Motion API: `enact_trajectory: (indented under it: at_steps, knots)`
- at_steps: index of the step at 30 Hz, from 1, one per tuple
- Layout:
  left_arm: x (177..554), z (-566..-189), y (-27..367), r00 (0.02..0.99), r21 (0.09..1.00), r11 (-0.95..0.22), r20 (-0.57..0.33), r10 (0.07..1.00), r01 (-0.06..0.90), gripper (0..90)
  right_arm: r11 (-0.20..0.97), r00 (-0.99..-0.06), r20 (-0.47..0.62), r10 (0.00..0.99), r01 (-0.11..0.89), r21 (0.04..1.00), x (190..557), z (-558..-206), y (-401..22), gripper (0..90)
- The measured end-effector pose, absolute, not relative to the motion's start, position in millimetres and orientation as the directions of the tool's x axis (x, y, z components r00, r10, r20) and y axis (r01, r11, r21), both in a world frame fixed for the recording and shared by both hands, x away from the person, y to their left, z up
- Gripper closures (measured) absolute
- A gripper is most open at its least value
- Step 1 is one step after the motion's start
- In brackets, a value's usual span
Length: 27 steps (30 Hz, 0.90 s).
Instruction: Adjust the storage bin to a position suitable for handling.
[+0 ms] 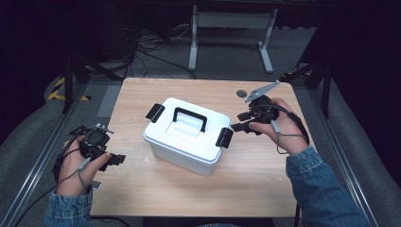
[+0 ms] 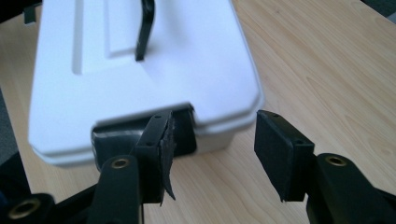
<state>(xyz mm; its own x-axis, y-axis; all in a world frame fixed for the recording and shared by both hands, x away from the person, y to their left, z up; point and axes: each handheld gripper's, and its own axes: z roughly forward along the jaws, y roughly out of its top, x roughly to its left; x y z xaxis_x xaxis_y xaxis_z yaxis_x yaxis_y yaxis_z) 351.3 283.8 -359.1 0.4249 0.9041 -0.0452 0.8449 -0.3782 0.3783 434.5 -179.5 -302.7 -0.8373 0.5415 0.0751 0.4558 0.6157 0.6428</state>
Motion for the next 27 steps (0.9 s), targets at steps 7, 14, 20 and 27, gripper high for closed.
enact_trajectory:
  at_steps: [7,14,20,27]
  knots:
    - [358,-359,279,0.447,0.368,-0.406,-0.032,0.894,0.837,22.1,0.635,-0.854,0.076,0.514,0.439,0.635,439,-298,-139,48.5]
    - [360,-358,277,0.461,0.373,-0.416,-0.037,0.887,0.829,22.1,0.649,-0.86,0.101,0.5,0.449,0.614,448,-298,-116,52.8]
    - [365,-357,275,0.469,0.38,-0.422,-0.038,0.882,0.823,21.9,0.659,-0.871,0.114,0.479,0.442,0.609,456,-300,-100,55.1]
    - [376,-356,268,0.491,0.381,-0.438,-0.051,0.869,0.814,21.6,0.675,-0.882,0.134,0.453,0.437,0.595,463,-308,-84,61.1]
